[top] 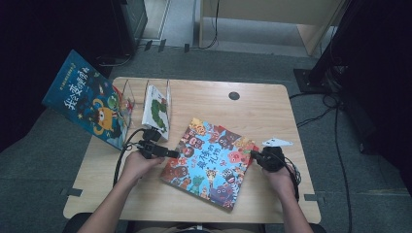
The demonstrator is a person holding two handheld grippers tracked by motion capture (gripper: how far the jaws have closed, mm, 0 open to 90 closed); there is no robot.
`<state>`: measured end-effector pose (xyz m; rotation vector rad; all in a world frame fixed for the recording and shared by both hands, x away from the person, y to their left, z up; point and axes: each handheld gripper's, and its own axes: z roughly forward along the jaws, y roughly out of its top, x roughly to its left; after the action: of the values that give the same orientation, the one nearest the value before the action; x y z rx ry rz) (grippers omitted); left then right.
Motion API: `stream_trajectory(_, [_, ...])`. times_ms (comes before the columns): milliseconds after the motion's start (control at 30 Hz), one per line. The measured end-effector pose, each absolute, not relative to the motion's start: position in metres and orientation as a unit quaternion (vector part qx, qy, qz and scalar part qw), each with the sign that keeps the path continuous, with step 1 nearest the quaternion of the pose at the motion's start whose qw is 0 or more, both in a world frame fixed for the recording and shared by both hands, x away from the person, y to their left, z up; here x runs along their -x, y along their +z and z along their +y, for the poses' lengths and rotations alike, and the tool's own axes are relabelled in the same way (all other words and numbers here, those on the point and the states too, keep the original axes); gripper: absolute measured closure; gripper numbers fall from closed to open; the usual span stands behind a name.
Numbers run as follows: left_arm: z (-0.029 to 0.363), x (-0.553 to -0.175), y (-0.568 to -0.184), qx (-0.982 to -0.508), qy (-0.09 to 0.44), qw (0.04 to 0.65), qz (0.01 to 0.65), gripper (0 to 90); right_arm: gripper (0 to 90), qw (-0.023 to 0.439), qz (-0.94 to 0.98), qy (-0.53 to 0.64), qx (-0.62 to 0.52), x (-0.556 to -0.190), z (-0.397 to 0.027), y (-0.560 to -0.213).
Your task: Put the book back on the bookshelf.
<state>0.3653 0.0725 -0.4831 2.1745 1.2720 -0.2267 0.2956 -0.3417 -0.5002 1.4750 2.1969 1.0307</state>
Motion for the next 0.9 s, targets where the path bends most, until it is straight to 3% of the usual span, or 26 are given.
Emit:
stream_trajectory(267, [0.064, -0.372, -0.486, -0.818, -0.106, 0.305, 0.476, 26.1, 90.0, 0.149, 0.764, 0.360, -0.515, -0.295, -0.341, -0.500])
stream_trajectory(533, [0.058, -0.373, -0.490, -0.821, -0.116, 0.297, 0.474, 34.7, 90.0, 0.149, 0.765, 0.359, -0.513, -0.296, -0.340, -0.502])
stream_trajectory(900, [0.054, -0.375, -0.489, -0.827, -0.114, 0.285, 0.472, 36.2, 90.0, 0.144, 0.770, 0.357, -0.509, -0.292, -0.336, -0.503])
